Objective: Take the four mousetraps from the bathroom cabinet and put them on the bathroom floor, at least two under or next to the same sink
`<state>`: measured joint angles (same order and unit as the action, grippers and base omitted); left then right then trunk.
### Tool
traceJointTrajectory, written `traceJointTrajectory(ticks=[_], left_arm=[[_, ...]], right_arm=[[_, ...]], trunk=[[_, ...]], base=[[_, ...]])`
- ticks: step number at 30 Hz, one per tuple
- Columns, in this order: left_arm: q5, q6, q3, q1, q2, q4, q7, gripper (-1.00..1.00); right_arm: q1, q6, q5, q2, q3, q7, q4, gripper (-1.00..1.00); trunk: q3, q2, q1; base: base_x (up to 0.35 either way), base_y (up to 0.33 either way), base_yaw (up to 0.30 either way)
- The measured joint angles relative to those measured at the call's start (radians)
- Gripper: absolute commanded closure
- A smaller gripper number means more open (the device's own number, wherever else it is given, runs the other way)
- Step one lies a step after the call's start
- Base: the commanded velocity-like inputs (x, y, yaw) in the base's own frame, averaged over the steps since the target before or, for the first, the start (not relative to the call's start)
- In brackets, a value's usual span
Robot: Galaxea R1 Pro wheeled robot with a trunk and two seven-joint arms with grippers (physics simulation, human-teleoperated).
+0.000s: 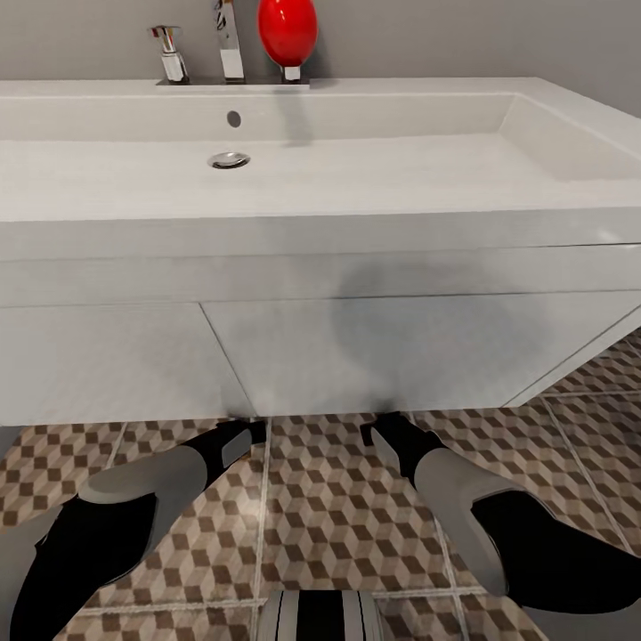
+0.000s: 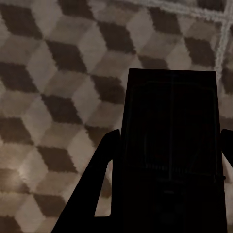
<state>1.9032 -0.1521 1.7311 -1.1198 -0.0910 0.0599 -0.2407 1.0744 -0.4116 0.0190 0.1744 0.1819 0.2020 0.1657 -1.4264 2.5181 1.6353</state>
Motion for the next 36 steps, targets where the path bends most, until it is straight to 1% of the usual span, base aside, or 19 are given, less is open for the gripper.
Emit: traceJointTrajectory(ticks=[5,7,8,10,12,15,17,19,20,22,25,26,29,32,36], left_arm=[[0.001,0.003,-0.001,0.0,0.0,0.0,0.0,1.0],[0.002,0.021,-0.004,0.002,0.0,0.0,0.0,1.0],[0.003,0.038,-0.003,0.003,0.0,0.0,0.0,1.0],[0.005,0.063,-0.006,0.005,0.0,0.002,0.0,1.0],[0.006,0.075,-0.007,0.005,-0.001,0.003,0.001,1.0],[0.006,0.09,-0.006,0.006,-0.002,0.004,0.003,1.0],[0.004,0.115,-0.004,0.008,-0.003,0.004,0.004,1.0],[0.001,0.145,0.001,0.01,-0.003,0.002,0.004,1.0],[0.0,0.16,0.004,0.011,-0.003,0.001,0.004,1.0],[-0.001,0.172,0.007,0.012,-0.002,-0.001,0.004,1.0],[0.004,0.188,-0.001,0.013,-0.002,-0.001,0.005,1.0],[0.005,0.202,-0.005,0.014,-0.004,0.001,0.006,1.0],[0.004,0.222,-0.006,0.014,-0.008,0.005,0.007,1.0],[0.003,0.226,-0.006,0.014,-0.009,0.005,0.008,1.0],[0.002,0.236,-0.005,0.015,-0.011,0.005,0.01,1.0]], right_arm=[[0.002,0.017,0.0,0.0,-0.001,-0.006,-0.006,1.0],[0.011,0.078,-0.002,0.0,0.002,-0.021,-0.035,1.0],[0.011,0.137,-0.002,0.0,0.001,-0.026,-0.042,1.0],[0.01,0.214,-0.003,0.0,0.001,-0.03,-0.049,1.0],[0.009,0.243,-0.003,0.0,0.002,-0.03,-0.052,1.0],[0.009,0.258,-0.003,0.0,0.002,-0.03,-0.053,1.0],[0.009,0.265,-0.004,0.0,0.001,-0.03,-0.054,1.0],[0.009,0.309,-0.005,0.0,0.002,-0.03,-0.058,1.0],[0.008,0.351,-0.007,0.0,0.003,-0.03,-0.062,1.0],[0.008,0.411,-0.01,0.0,0.005,-0.029,-0.074,1.0],[0.008,0.442,-0.012,0.0,0.007,-0.029,-0.08,1.0],[0.008,0.452,-0.012,0.0,0.008,-0.029,-0.082,1.0],[0.007,0.52,-0.012,0.0,0.007,-0.029,-0.094,1.0],[0.006,0.546,-0.014,0.0,0.008,-0.029,-0.099,1.0],[0.007,0.553,-0.014,0.0,0.008,-0.029,-0.101,1.0]], trunk=[[0.0,0.0,0.0],[0.0,0.0,0.0],[0.0,0.0,0.0],[0.0,0.0,0.0],[0.0,0.0,0.0],[0.0,0.0,0.0],[0.0,0.0,0.0],[0.0,0.0,0.0],[0.0,0.0,0.0],[0.0,0.0,0.0],[0.0,0.0,0.0],[0.0,0.0,0.0],[0.0,0.0,0.0],[0.0,0.0,0.0],[0.0,0.0,0.0]], base=[[0.0,0.0,0.0],[0.0,0.0,0.0],[0.0,0.0,0.0],[0.0,0.0,0.0],[0.0,0.0,0.0],[0.0,0.0,0.0],[0.0,0.0,0.0],[0.0,0.0,0.0],[0.0,0.0,0.0],[0.0,0.0,0.0],[0.0,0.0,0.0],[0.0,0.0,0.0],[0.0,0.0,0.0],[0.0,0.0,0.0],[0.0,0.0,0.0]])
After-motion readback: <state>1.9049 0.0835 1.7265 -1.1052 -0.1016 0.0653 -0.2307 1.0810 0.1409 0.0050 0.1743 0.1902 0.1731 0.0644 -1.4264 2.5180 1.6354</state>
